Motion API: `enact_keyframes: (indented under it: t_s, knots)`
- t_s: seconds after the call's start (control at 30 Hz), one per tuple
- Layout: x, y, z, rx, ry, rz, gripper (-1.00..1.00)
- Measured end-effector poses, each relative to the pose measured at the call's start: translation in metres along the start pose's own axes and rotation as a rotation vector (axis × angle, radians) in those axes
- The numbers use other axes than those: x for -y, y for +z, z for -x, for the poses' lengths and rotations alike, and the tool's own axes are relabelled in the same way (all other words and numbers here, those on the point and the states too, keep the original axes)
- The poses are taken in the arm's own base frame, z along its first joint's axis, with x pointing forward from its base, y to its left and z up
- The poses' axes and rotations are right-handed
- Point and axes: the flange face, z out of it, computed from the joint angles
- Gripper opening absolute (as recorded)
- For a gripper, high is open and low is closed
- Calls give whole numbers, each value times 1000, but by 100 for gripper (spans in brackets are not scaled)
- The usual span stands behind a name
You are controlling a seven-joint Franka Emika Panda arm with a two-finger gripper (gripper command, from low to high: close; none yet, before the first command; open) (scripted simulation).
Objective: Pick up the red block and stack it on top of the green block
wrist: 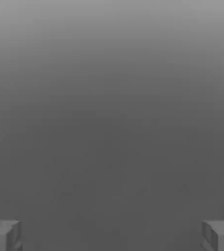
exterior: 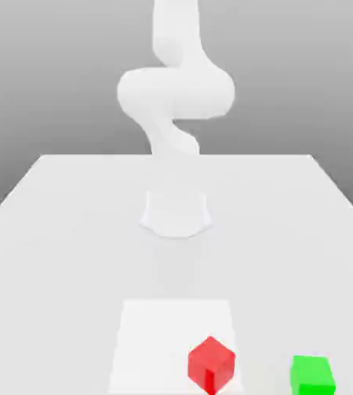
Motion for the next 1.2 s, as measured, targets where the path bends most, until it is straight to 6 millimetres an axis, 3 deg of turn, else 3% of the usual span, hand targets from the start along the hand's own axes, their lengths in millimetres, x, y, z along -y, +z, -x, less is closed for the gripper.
enact_keyframes:
  t_s: [0.13,0.3,0.5,0.67,0.83,0.97,1.0,1.2]
  knots:
    - [-4,84,9,127,-102,40,0]
    - [-16,180,38,270,-227,92,0]
    - [-45,282,91,429,-385,162,0]
    - [-80,351,146,554,-529,225,0]
    - [-129,406,196,659,-658,297,0]
    - [-155,444,222,673,-678,306,0]
    - [-161,453,228,674,-677,307,-100]
    - [-164,457,232,676,-677,308,-100]
